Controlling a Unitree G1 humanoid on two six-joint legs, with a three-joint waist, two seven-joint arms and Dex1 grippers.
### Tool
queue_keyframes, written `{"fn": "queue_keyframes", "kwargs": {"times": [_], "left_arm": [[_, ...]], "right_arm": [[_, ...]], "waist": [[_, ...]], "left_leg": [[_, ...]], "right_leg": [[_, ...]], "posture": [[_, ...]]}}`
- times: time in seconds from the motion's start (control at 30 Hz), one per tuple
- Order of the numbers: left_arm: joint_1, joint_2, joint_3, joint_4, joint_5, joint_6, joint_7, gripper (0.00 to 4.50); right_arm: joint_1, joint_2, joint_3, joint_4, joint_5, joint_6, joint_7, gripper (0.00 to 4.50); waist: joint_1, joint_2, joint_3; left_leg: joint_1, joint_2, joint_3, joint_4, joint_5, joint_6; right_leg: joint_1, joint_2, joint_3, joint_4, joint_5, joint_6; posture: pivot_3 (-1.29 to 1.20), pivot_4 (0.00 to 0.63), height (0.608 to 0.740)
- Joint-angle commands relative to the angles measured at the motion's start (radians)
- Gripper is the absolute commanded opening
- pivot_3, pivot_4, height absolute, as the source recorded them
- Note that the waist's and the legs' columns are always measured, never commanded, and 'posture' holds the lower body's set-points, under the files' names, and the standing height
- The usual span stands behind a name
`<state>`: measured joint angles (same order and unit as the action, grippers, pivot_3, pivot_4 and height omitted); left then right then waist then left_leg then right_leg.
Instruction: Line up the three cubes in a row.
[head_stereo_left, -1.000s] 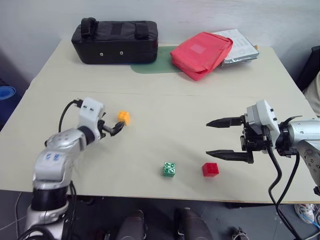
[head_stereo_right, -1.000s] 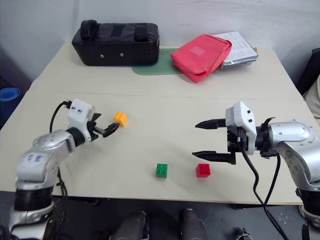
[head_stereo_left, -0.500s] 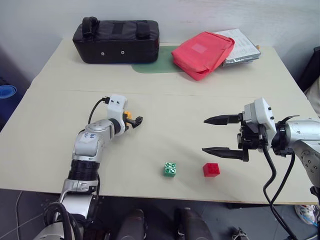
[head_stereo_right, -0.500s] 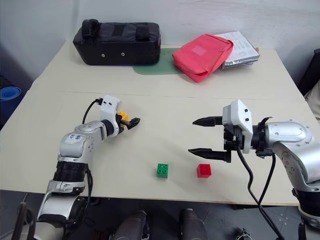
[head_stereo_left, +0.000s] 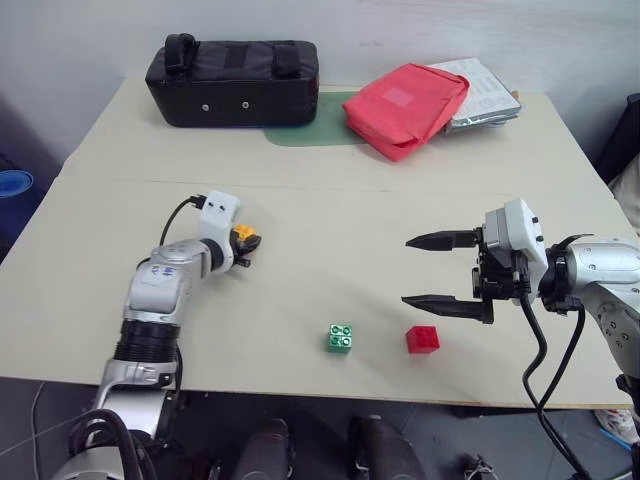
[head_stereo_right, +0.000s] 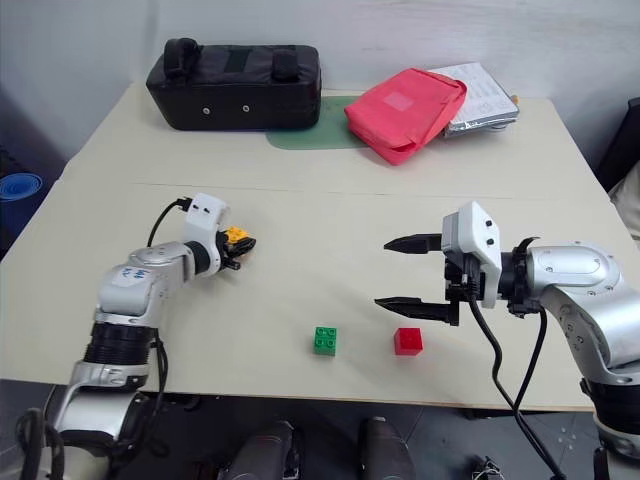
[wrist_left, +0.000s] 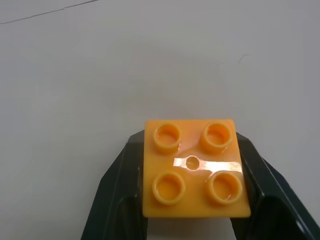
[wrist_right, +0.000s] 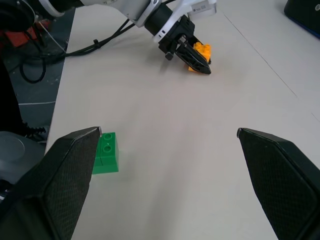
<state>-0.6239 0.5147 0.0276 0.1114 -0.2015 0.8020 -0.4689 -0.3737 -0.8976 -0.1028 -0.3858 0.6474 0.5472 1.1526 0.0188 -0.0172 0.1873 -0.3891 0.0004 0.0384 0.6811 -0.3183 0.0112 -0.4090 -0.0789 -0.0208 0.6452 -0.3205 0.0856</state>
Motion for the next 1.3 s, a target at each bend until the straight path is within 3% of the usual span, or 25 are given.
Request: {"fn": "queue_keyframes", "kwargs": {"times": [0.03,0.17,0.33,0.73,1.3], "left_arm": [[0.039,0.084,-0.048,-0.143,-0.078,-0.163,-0.288,1.54],[0.128,0.266,-0.12,-0.251,-0.119,-0.345,-0.649,1.54],[0.198,0.395,-0.182,-0.243,-0.093,-0.522,-0.874,1.54],[0.209,0.356,-0.231,-0.17,-0.031,-0.65,-0.915,1.54],[0.254,0.288,-0.23,-0.095,0.005,-0.754,-0.872,1.54]], "right_arm": [[0.0,-0.019,0.001,-0.018,-0.001,-0.021,0.033,4.5],[0.051,-0.067,0.007,-0.032,-0.017,-0.045,0.106,4.5],[0.12,-0.104,-0.001,-0.054,-0.039,-0.064,0.138,4.5],[0.271,-0.123,-0.058,-0.135,-0.035,-0.078,0.122,4.5],[0.26,-0.12,-0.047,-0.135,-0.044,-0.081,0.105,4.5]], "waist": [[0.001,0.0,0.0],[-0.002,0.0,0.0],[-0.01,0.0,0.0],[-0.021,0.0,0.0],[-0.02,0.0,0.0]], "left_leg": [[0.0,0.0,0.0,0.0,0.0,0.0],[0.0,0.0,0.0,-0.001,0.0,0.0],[0.001,0.001,-0.001,-0.002,0.0,0.0],[0.001,0.001,-0.001,-0.002,-0.003,0.005],[0.001,0.001,-0.001,-0.002,-0.003,0.006]], "right_leg": [[0.0,0.0,0.0,-0.001,0.0,0.0],[0.0,-0.001,0.0,-0.003,0.0,-0.001],[0.001,-0.001,0.0,-0.005,-0.001,-0.001],[0.001,-0.001,0.0,-0.003,-0.001,-0.001],[0.001,-0.001,0.0,-0.003,-0.001,-0.001]], "posture": [[0.0,0.15,0.74],[0.0,0.15,0.74],[0.0,0.15,0.74],[0.0,0.15,0.74],[0.0,0.15,0.74]]}}
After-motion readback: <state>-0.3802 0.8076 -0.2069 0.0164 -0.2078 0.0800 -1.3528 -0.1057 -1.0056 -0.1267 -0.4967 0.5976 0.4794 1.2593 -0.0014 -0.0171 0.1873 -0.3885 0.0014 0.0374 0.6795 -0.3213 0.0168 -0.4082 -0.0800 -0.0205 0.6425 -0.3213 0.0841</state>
